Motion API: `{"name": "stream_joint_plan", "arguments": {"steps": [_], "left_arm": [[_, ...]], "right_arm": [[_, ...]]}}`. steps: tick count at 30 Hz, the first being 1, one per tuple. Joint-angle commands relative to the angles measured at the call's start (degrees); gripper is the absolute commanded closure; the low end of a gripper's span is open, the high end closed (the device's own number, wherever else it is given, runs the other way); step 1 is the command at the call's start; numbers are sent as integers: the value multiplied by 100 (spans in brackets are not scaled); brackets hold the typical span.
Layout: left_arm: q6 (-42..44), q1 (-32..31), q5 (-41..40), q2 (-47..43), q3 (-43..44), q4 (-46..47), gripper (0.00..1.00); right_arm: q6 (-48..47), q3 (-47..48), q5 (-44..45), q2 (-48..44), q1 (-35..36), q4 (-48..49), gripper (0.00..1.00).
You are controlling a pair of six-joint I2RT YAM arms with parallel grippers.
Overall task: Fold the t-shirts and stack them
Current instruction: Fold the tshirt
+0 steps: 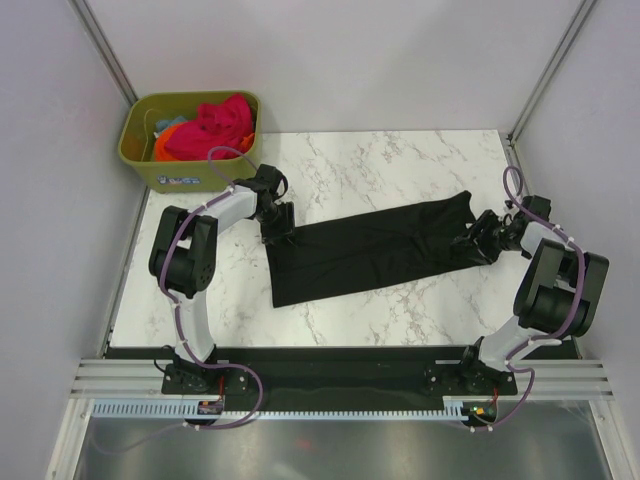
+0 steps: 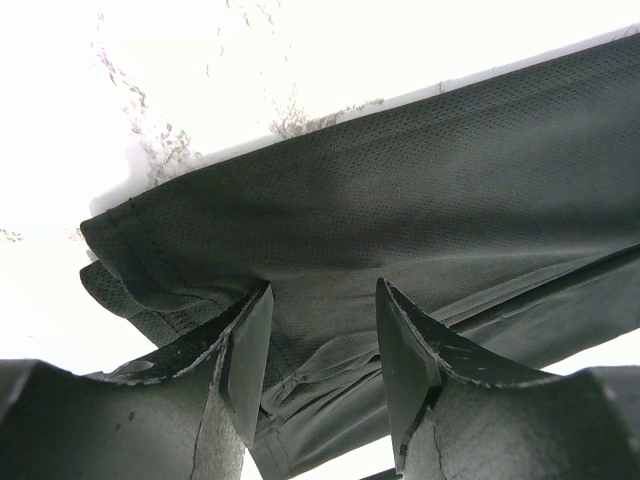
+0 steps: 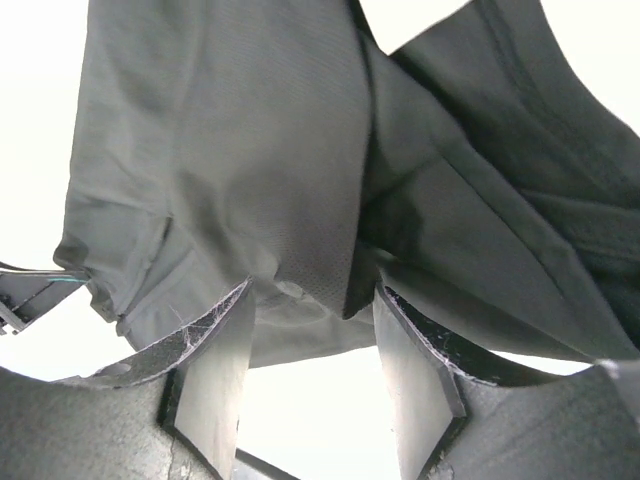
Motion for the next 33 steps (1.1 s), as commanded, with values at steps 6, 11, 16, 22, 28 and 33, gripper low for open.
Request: {"name": "stream_joint_plan", "arguments": {"steps": [6,11,16,22,28,33], "left_arm": [[32,17,27,11,36,-17,46],[41,9,10,2,36,-17,46],[41,9,19,11,36,-17,46],[41,17,36,-16,19,-17,47],[59,9,80,-103,36,-8,46],[24,0,177,-332,54,-8,46]], "right_arm": [[-165,49,-46,-190,112,403,41],[-227,31,-18,-199,190,377,45],[-227,84,-282,-383,366,386,53],[18,207,-616,-893,595,386,58],[151,540,216,-1421,621,-104,64],[230,760,1342,-1220,621,-896,68]]}}
